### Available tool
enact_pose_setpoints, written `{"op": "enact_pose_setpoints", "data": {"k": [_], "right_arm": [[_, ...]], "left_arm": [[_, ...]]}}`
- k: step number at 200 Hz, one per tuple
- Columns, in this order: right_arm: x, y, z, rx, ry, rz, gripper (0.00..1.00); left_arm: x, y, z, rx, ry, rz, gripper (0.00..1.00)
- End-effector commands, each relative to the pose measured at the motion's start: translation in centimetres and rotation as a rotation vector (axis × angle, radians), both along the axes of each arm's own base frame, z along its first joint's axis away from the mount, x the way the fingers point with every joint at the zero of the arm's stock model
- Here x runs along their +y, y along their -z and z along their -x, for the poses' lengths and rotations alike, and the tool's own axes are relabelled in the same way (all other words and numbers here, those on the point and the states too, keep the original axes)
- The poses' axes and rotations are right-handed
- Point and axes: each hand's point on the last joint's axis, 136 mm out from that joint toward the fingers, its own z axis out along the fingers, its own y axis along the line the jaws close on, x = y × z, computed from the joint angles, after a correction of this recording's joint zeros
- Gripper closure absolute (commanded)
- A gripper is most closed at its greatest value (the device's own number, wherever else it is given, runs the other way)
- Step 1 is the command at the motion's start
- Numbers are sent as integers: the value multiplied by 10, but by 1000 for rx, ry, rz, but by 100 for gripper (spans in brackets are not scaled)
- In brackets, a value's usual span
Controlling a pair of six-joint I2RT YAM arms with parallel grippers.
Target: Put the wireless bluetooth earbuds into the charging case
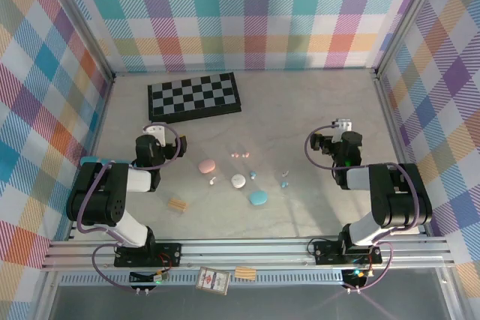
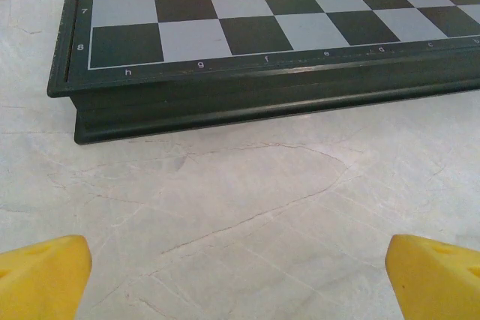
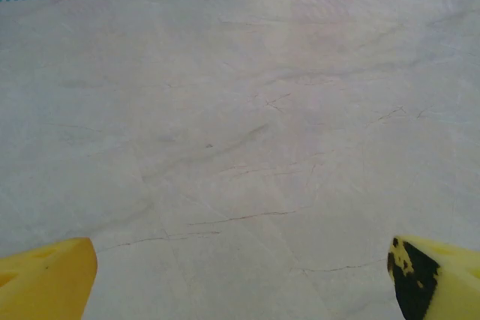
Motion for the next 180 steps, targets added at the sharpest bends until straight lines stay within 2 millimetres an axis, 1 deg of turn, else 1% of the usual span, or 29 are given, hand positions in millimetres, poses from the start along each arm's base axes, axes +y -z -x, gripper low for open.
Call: {"op": "enact_pose_setpoints", "data": {"k": [1, 154, 169, 180], "right_arm": [[0, -7, -4, -26, 1, -10, 1], [-1, -7, -4, -25, 1, -10, 1], [1, -8, -4, -18, -10, -9, 1], [5, -13, -6, -6, -30, -9, 1]], "left_arm": [[-3, -7, -4, -24, 9, 14, 0], [-2, -8, -5, -27, 8, 15, 0], [-2, -9, -4, -30, 7, 14, 0], [-4, -12, -5, -28, 15, 14, 0]]}}
